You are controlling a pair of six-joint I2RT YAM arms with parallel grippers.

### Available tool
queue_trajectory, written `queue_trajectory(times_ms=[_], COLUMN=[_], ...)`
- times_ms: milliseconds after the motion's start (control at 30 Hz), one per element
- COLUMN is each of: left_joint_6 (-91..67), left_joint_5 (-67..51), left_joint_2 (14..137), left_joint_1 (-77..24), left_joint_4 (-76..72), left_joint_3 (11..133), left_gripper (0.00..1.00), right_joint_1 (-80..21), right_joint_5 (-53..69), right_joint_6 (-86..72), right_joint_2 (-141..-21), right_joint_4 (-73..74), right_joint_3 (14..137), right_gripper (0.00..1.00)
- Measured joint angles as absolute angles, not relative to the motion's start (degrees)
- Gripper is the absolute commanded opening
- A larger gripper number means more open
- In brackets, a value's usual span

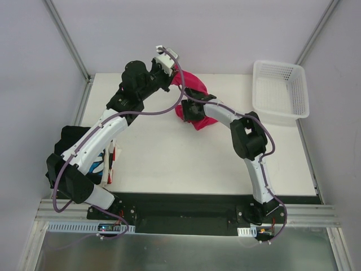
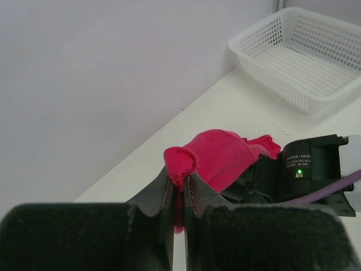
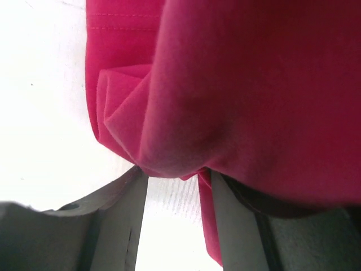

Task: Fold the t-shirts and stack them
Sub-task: Flatten out the tshirt

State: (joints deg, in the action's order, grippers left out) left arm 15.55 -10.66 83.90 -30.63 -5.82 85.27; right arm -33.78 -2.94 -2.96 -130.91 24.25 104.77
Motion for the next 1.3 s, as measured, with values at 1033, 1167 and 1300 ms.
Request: queue_trajectory(times_ms=[1033, 1167, 1300], left_joint_6=[12.88, 13.15, 13.52], left_joint_5=[-12.49, -13.04, -13.41], left_joint_2=[79.79, 80.05, 80.29], left_joint_1=[-29.12, -28.95, -28.38], left_joint_4=[-8.82, -8.80, -8.60], left_joint_3=[79.13, 79.13, 79.13], left_gripper=[0.00, 0.00, 0.00], right_joint_1=[-33.19, -34.50, -34.50], right_joint_5=[3.60, 4.93, 4.58], right_joint_6=[-5.80, -6.68, -7.44], right_joint_2=[-115.72, -103.94, -90.74], right_joint_4=[21.71, 22.81, 24.93], right_joint_3=[81.45, 68.18, 58.26], right_gripper=[0.00, 0.01, 0.01])
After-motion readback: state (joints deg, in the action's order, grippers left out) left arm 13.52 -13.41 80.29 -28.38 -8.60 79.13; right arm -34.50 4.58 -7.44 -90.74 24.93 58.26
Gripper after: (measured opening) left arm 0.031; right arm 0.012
